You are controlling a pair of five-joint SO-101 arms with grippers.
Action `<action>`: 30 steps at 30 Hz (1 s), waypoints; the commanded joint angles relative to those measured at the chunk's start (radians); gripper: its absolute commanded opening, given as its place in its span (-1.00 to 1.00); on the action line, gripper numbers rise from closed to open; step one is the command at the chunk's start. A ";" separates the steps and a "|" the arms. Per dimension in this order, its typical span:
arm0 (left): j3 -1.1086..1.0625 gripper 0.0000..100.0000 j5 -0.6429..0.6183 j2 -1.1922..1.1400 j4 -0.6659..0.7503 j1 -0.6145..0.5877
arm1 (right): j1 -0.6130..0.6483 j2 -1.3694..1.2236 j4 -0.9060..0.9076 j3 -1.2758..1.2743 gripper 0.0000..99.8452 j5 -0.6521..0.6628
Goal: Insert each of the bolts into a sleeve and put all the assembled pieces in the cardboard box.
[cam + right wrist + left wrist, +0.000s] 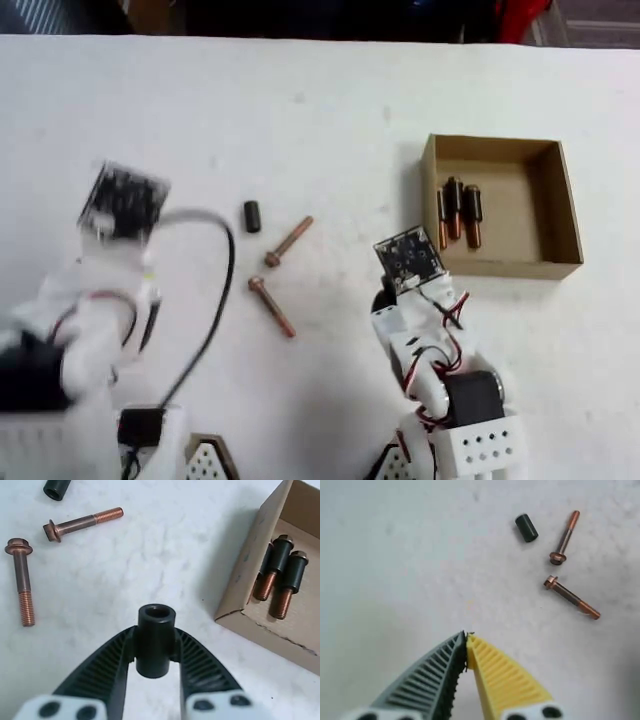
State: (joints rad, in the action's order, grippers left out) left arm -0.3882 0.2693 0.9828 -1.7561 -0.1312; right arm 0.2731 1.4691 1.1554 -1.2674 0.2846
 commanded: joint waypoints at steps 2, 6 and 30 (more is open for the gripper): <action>0.094 -0.91 -0.341 -0.188 -0.021 0.119 | -0.035 0.010 -0.021 0.008 -0.97 -0.009; 0.103 -0.91 -0.514 -0.257 -0.021 0.186 | -0.093 0.010 -0.021 0.008 -0.97 -0.009; -0.112 -0.91 -0.724 -0.682 0.276 0.334 | -0.171 0.010 -0.021 -0.008 -0.97 -0.003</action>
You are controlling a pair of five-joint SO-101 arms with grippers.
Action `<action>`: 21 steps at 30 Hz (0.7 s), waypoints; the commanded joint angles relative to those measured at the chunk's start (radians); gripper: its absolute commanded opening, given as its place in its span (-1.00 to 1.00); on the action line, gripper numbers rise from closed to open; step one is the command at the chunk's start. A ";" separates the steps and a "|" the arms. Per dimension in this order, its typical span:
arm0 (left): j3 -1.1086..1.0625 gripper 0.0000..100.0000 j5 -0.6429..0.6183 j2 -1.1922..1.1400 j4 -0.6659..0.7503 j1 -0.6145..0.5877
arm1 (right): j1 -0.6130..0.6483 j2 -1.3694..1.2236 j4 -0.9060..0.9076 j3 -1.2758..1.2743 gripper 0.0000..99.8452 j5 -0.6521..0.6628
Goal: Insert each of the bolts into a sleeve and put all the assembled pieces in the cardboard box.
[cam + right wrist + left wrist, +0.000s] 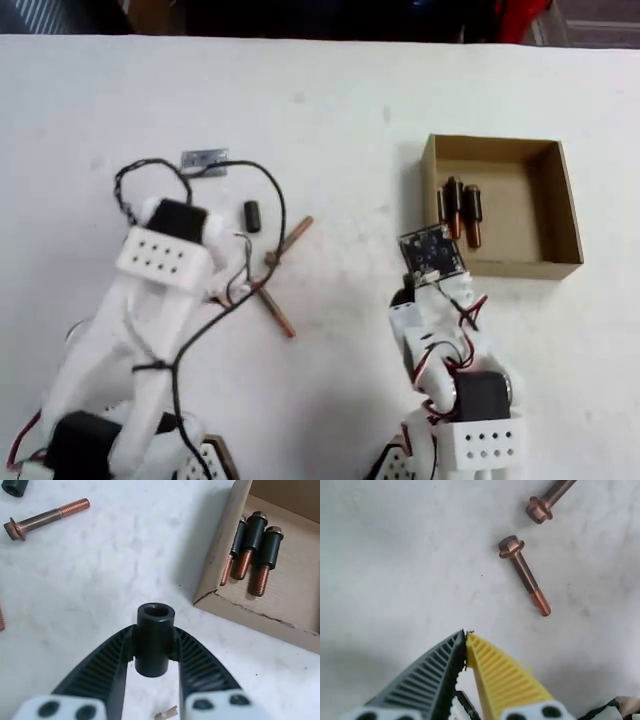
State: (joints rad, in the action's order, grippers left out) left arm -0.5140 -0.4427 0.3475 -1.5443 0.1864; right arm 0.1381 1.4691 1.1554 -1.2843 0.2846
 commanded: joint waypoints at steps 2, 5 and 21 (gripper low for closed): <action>0.012 -0.90 -0.012 -0.096 0.126 0.018 | -0.039 0.010 -0.021 0.009 -0.97 -0.003; 0.009 -0.80 -0.012 -0.173 0.172 0.027 | -0.039 0.010 -0.021 0.009 -0.97 -0.003; 0.051 -0.52 -0.511 -0.384 0.325 0.102 | -0.041 0.010 -0.021 0.008 -0.97 -0.003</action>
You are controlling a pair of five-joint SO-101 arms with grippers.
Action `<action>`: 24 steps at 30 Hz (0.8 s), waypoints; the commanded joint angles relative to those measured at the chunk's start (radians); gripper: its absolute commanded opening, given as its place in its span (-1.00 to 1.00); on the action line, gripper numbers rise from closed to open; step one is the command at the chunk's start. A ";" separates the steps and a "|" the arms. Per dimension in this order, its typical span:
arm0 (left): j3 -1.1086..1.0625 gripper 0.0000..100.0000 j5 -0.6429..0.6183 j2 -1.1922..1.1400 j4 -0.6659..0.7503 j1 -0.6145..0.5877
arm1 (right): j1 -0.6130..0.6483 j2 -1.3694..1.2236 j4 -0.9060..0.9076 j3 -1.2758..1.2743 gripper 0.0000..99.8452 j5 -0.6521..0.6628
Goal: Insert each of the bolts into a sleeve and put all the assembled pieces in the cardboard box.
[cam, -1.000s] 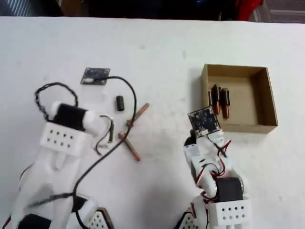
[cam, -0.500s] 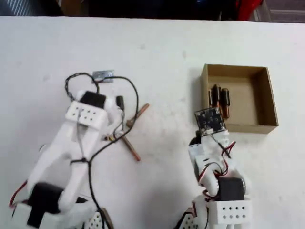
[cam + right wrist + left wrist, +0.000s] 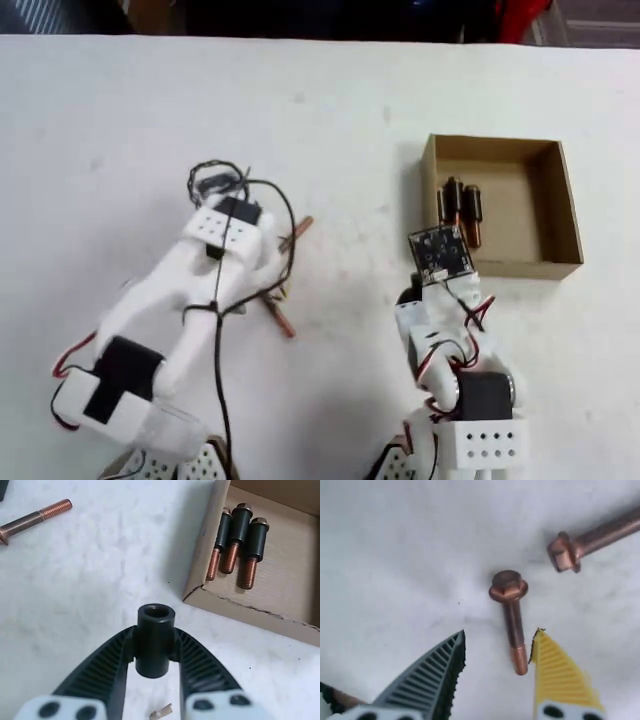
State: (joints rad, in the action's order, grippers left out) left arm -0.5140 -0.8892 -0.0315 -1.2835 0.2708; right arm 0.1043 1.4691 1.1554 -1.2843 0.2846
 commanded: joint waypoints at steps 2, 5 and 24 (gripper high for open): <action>0.049 -0.52 -0.092 -0.027 0.104 0.012 | -0.007 0.010 -0.021 0.008 -0.97 -0.003; 0.049 -0.52 -0.100 -0.068 0.146 0.013 | -0.007 0.010 -0.021 0.008 -0.97 -0.003; 0.117 -0.52 -0.100 -0.262 0.213 -0.087 | -0.005 0.012 -0.019 -0.020 -0.97 -0.002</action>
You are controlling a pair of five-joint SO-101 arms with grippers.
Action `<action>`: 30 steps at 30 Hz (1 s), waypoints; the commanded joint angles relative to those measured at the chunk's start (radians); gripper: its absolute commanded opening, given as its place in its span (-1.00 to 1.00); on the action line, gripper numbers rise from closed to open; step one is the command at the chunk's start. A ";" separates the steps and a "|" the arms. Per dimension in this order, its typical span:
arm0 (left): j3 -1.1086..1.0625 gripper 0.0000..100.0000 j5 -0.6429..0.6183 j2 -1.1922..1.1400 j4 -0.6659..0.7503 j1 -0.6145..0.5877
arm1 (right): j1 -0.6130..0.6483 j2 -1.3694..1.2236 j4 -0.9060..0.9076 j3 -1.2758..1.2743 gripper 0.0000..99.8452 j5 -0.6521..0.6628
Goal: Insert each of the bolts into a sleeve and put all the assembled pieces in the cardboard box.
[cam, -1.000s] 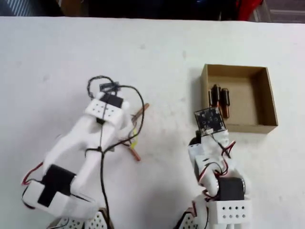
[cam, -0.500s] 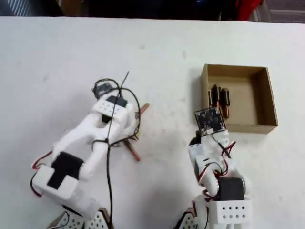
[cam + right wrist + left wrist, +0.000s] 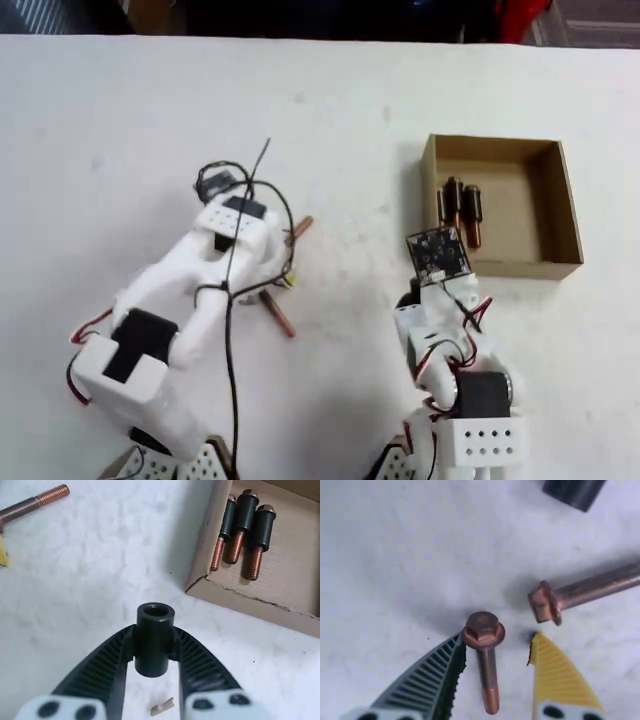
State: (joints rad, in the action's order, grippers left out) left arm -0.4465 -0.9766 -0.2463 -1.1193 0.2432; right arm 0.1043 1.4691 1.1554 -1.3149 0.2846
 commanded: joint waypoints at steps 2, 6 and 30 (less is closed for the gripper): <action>0.049 -0.52 -0.012 -0.051 0.049 -0.088 | -0.005 0.012 -0.019 0.011 -0.97 -0.002; 0.043 -0.52 -0.012 -0.056 0.040 -0.143 | -0.005 0.012 -0.019 0.009 -0.97 -0.002; 0.052 -0.95 0.176 -0.054 -0.015 -0.162 | -0.005 0.012 -0.019 0.008 -0.97 -0.002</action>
State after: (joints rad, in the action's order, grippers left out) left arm -0.3974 -0.8569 -0.2585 -1.1239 0.1419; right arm 0.1028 1.4691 1.1554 -1.3149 0.2846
